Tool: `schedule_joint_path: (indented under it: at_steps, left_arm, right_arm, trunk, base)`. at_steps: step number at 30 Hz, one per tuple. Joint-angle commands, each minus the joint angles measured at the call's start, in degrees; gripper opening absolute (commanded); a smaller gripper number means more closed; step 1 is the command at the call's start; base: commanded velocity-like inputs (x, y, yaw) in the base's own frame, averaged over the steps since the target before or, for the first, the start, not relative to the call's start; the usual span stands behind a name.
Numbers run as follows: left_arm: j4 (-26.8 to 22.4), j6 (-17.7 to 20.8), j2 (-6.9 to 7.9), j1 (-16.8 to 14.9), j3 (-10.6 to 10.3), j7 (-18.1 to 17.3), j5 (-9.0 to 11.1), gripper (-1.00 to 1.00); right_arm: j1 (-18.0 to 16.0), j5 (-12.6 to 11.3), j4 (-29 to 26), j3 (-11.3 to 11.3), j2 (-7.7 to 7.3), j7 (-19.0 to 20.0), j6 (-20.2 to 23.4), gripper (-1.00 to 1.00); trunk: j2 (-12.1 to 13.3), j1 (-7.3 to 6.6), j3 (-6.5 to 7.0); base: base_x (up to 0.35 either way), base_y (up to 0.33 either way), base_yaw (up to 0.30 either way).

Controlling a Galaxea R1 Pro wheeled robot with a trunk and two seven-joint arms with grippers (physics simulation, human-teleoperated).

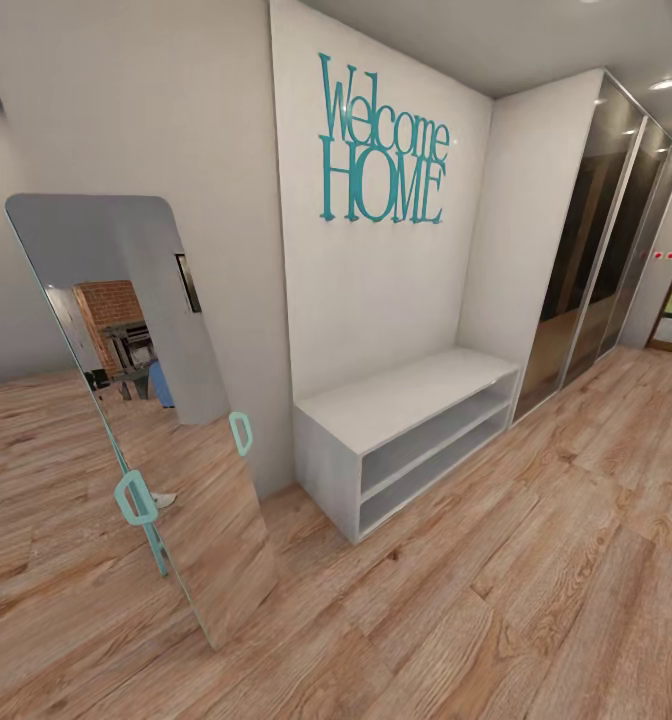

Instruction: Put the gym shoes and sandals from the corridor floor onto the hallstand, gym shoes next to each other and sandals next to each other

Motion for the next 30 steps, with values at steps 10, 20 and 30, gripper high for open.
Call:
schedule_joint_path:
  at_steps: [10, 20, 30]
  left_arm:
    - [0.0, 0.0, -0.01, 0.0, -0.3, 0.0, -0.1, 1.00]
    - [-0.1, -0.1, -0.09, 0.0, -0.2, 0.0, -0.1, 1.00]
    - [-0.2, -0.1, -0.17, 0.0, 0.0, 0.0, 0.2, 1.00]
  right_arm:
    - [0.0, 0.1, 0.0, 0.1, -0.10, 0.0, 0.0, 1.00]
    - [0.0, 0.1, -0.1, 0.1, -0.19, -0.1, -0.8, 1.00]
    - [0.0, 0.1, 0.0, 0.1, -0.83, -0.1, -2.0, 1.00]
  trunk:
    - [0.0, 0.00, -0.05]
    - [0.0, 0.00, -0.05]
    - [0.0, 0.00, -0.05]
  base:
    - [0.000, 0.000, 0.000]
    - [0.000, 0.000, 0.000]
    - [0.000, 0.000, 0.000]
